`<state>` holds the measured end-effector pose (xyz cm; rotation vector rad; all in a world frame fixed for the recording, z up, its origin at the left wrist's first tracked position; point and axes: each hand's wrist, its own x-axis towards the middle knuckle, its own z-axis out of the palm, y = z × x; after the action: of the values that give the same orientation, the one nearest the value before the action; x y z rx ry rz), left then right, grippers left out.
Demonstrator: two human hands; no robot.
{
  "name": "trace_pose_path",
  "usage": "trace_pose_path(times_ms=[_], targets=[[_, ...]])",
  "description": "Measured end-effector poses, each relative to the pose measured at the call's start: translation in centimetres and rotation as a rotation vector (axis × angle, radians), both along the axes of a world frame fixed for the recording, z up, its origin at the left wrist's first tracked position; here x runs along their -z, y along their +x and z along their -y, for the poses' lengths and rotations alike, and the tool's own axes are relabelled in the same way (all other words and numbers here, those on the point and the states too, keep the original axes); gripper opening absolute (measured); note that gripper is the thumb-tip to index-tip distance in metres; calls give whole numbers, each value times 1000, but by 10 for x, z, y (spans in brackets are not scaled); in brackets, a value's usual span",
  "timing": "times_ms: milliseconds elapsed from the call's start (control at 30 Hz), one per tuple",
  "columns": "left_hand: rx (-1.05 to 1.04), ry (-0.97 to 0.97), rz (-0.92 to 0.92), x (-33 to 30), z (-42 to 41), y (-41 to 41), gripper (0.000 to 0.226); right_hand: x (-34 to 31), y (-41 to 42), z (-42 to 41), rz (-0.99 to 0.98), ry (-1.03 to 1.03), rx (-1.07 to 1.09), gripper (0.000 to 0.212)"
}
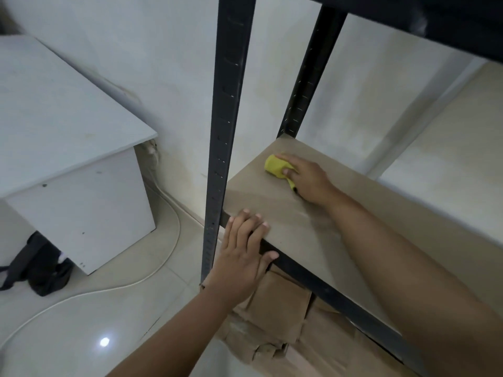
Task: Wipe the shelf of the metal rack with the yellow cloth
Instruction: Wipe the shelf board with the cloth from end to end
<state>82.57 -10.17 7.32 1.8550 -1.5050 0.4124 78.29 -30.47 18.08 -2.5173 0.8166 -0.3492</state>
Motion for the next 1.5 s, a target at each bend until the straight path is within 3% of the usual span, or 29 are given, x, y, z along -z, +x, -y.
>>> trace_pose_path(times_ms=[167,400,467,567,700,833,967,1100,1333,1500], targets=[[4,-5,98,1,1,11,49,4,38,-39,59,21,-155,42],[34,9,66,5,-7,9,44,-5,-37,-53,-30,217,-353,44],[23,34,23,4,-8,5,45,-12,-43,-46,-27,260,-314,46],[11,54,-132,2,-7,-10,55,-12,-15,-45,-9,156,-246,44],[-55,77,-331,4,0,-33,75,1,33,-65,14,85,-334,42],[-44,94,-420,7,0,-39,78,0,23,-67,8,111,-399,43],[-34,104,-469,2,1,-46,77,-5,-7,-59,-48,210,-499,41],[-15,153,-536,-2,-1,-49,82,-14,-23,-42,-77,268,-416,41],[11,100,-546,3,2,-48,73,5,27,-64,56,61,-349,40],[-6,43,-552,10,5,-51,76,4,-5,-67,17,128,-487,42]])
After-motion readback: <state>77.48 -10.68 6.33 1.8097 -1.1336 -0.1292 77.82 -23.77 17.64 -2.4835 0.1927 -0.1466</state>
